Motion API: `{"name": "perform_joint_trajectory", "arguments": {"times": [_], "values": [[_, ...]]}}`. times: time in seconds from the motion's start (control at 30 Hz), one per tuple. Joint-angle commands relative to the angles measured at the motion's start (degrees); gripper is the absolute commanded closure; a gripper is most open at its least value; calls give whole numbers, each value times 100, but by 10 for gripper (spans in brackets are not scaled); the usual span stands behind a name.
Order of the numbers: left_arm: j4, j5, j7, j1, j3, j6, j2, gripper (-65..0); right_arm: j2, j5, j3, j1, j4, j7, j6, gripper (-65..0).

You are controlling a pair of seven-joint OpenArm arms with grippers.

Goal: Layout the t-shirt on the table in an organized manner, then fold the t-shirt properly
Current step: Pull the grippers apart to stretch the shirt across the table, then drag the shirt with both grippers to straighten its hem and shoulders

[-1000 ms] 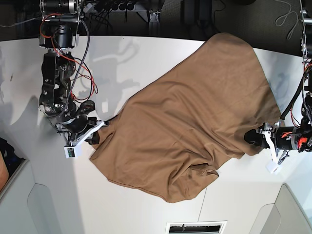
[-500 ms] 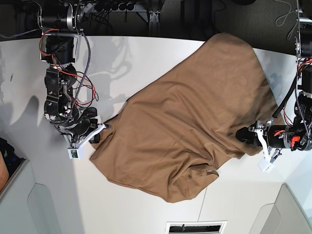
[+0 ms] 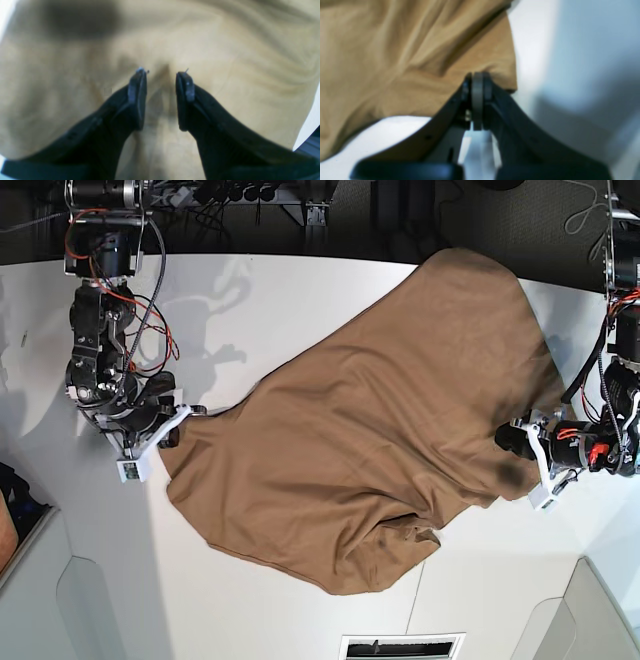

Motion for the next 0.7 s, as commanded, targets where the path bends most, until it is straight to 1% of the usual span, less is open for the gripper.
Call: {"name": "perform_joint_trajectory", "arguments": {"times": [0.0, 0.1, 0.17, 0.23, 0.33, 0.53, 0.67], "values": [[79, -85, -63, -127, -39, -28, -114, -226, 114, -20, 22, -46, 201, -50, 2, 0], [81, -243, -55, -28, -39, -28, -162, -226, 225, -15, 20, -415, 584, -96, -26, 0], [81, -555, -13, 2, -39, -28, -260, -226, 271, -20, 22, -658, 831, -160, -111, 0], [81, -835, 59, 0, -39, -28, -391, -226, 317, -17, 22, -931, 1082, -177, -129, 0], [81, -962, 120, 0, -39, -28, -592, -226, 330, -20, 98, -1362, 1473, -177, -166, 0], [81, -1182, 391, 17, -39, -28, -964, -226, 328, -15, 468, -2017, 2321, -162, -459, 0], [81, -1259, 393, 125, -39, -28, -1113, -226, 326, -17, 708, -2070, 2839, -52, -756, 0]]}}
